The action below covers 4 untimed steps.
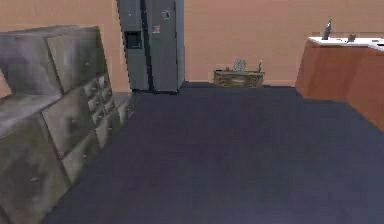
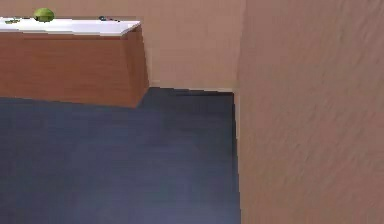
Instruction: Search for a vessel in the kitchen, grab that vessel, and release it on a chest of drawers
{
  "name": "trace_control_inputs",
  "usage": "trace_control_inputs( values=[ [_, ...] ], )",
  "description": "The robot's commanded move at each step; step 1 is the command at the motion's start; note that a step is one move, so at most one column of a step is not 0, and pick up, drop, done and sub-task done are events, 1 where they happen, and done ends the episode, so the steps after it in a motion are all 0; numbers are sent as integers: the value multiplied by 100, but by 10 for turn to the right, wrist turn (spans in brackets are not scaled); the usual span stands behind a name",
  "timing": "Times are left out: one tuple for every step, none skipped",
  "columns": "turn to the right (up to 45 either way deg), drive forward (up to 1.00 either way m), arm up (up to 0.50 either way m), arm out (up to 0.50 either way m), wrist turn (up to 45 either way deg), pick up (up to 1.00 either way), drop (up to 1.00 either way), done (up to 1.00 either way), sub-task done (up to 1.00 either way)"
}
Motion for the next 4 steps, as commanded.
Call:
trace_control_inputs(
  values=[
    [330,0,0,0,0,0,0,0,0],
    [0,100,0,0,0,0,0,0,0],
    [0,100,0,0,0,0,0,0,0],
    [30,0,0,0,0,0,0,0,0]
  ],
)
